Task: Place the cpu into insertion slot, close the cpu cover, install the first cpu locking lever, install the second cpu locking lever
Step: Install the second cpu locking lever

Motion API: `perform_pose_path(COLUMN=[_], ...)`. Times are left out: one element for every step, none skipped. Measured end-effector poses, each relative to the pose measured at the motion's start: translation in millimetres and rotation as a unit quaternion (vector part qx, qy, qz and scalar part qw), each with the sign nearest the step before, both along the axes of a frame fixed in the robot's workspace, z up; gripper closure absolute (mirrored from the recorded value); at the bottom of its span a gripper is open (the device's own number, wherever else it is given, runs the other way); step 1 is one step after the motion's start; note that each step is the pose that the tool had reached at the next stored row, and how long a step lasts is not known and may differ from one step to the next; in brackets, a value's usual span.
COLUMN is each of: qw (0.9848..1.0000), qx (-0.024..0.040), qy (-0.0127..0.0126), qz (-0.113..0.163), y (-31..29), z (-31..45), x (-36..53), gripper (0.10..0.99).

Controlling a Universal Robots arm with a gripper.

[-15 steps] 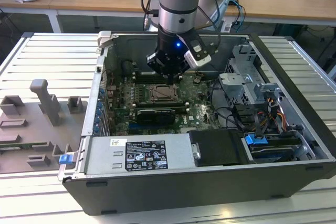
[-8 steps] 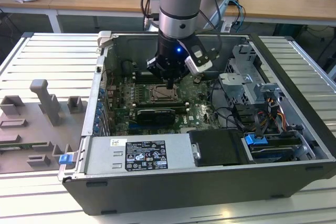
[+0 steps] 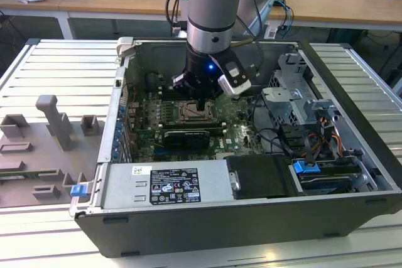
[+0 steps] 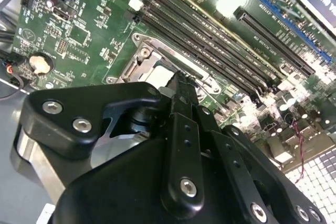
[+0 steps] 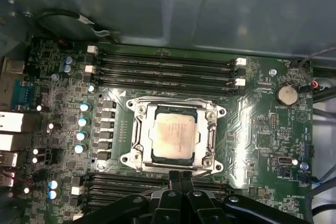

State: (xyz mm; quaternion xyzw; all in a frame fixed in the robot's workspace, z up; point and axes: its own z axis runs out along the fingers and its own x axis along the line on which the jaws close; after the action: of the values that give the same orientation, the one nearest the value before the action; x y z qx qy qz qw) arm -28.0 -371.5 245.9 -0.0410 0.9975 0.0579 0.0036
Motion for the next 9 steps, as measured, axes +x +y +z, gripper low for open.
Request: perform_pose_path(qw=[1.0, 1.0, 1.0, 1.0, 1.0, 1.0, 1.0, 1.0, 1.0], qx=[0.0, 0.0, 0.0001, 0.0, 0.0, 0.0, 0.0, -0.0001, 0.0], qy=[0.0, 0.0, 0.0, 0.0, 0.0, 0.0, 0.0, 0.0, 0.0], qz=[0.0, 0.0, 0.0, 0.0, 0.0, 0.0, 0.0, 0.0, 0.0], y=[0.0, 0.0, -0.3, -0.7, -1.0, -1.3, -1.8, -2.2, -2.7], z=[0.0, -0.1, -0.1, -0.1, -0.2, -0.3, -0.3, -0.3, -0.4], x=[0.0, 0.0, 0.0, 0.0, 0.0, 0.0, 0.0, 0.0, 0.0], gripper=[0.98, 0.98, 0.98, 0.98, 0.98, 0.98, 0.98, 0.98, 0.98])
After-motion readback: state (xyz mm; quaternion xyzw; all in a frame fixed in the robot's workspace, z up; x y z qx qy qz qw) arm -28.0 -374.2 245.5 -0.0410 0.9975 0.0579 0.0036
